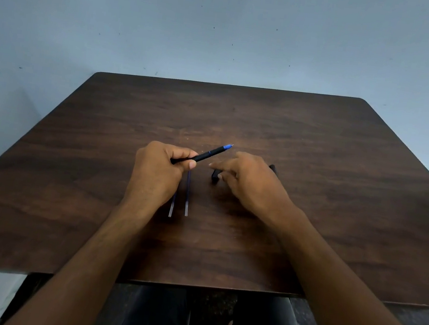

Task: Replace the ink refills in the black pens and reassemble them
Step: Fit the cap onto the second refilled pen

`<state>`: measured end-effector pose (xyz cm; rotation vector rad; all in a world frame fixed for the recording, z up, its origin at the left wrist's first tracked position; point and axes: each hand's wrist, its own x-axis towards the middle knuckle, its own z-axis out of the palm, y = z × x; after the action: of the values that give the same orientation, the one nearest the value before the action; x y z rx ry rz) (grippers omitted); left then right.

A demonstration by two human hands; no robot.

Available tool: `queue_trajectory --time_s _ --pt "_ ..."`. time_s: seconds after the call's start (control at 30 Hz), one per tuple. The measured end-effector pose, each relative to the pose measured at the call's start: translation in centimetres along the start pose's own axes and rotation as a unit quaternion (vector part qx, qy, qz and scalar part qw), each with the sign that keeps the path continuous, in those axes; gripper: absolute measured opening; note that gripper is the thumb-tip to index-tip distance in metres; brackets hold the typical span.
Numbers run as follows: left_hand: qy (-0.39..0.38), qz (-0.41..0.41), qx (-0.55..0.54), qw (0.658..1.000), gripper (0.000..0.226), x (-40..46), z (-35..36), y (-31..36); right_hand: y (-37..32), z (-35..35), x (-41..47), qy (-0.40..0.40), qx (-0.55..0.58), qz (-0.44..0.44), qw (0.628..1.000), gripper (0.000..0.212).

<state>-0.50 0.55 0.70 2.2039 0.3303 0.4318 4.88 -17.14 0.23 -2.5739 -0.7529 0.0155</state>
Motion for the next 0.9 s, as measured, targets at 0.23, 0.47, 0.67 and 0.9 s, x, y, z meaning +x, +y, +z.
queue_trajectory --time_s 0.23,0.47,0.67,0.9 --pt "0.001 -0.001 0.002 1.0 0.026 0.1 -0.2 -0.6 0.2 0.9 1.0 -0.058 -0.111 -0.022 0.992 0.039" --pt "-0.004 0.023 -0.005 1.0 0.024 0.2 0.1 -0.8 0.6 1.3 0.8 -0.026 -0.091 -0.022 0.995 0.03" --pt "-0.016 0.024 0.002 1.0 0.025 0.4 -0.1 -0.8 1.5 0.7 -0.4 0.052 -0.088 -0.022 0.994 0.023" --pt "-0.028 0.041 -0.016 0.999 0.026 0.3 0.2 -0.7 3.0 -0.5 -1.8 0.15 0.313 0.059 0.936 0.018"
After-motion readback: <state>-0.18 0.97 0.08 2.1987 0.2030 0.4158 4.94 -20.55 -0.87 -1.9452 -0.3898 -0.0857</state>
